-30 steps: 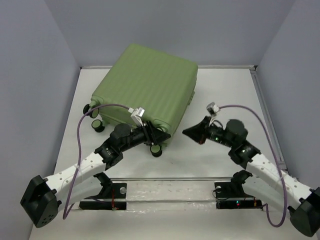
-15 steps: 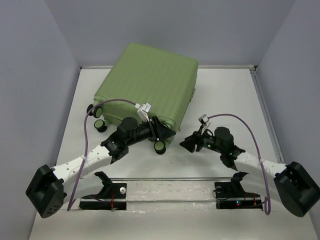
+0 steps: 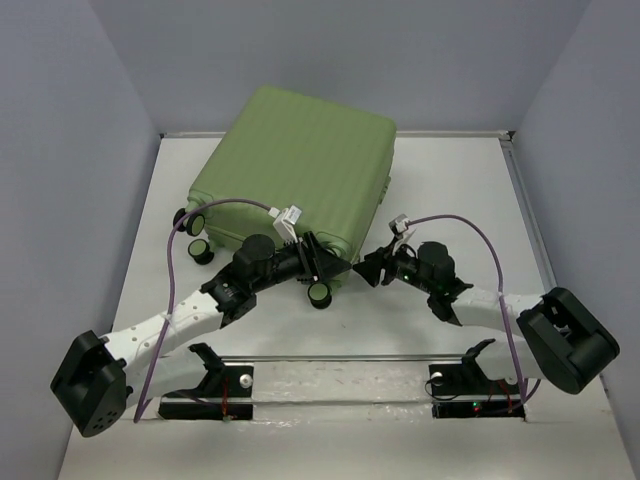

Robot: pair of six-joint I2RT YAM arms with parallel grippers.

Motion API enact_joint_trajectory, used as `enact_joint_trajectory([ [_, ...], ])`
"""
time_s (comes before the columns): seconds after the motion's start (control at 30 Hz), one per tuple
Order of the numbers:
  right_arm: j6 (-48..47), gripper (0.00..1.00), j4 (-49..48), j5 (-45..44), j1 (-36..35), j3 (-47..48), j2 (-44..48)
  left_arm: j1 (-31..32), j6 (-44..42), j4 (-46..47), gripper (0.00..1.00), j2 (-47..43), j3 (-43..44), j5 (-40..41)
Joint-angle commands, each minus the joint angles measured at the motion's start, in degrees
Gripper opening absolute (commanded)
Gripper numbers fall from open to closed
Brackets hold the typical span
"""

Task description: Pack the luggage

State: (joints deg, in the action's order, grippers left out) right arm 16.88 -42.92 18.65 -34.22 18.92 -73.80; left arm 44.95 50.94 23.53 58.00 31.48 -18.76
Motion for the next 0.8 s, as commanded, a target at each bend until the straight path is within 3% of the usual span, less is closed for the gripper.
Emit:
enact_joint_trajectory([
  [0.0, -2.91, 0.54, -6.92, -0.73, -0.41, 2.88, -2.66, 0.4, -1.63, 9.78, 0.06, -2.8, 2.7, -1.45],
  [0.27, -3.26, 0.37, -12.98, -0.2, -0.41, 2.35, -5.83, 0.58, -1.54, 9.17, 0.06, -2.63, 3.14, -1.89],
  [0.47, -2.56, 0.18, -19.48, -1.6, -0.41, 0.51, -6.18, 0.67, -1.72, 8.38, 0.06, -1.84, 3.85, -1.98],
  [0.53, -2.73, 0.08, -19.23, -1.6, -0.41, 0.07, -5.39, 0.75, -1.81, 8.38, 0.06, -1.31, 4.11, -1.8],
  [0.77, 1.57, 0.07, -10.19, -0.02, -3.65, -3.53, 1.63, 1.02, -2.25, 8.55, 0.06, 3.17, 10.43, -1.63],
])
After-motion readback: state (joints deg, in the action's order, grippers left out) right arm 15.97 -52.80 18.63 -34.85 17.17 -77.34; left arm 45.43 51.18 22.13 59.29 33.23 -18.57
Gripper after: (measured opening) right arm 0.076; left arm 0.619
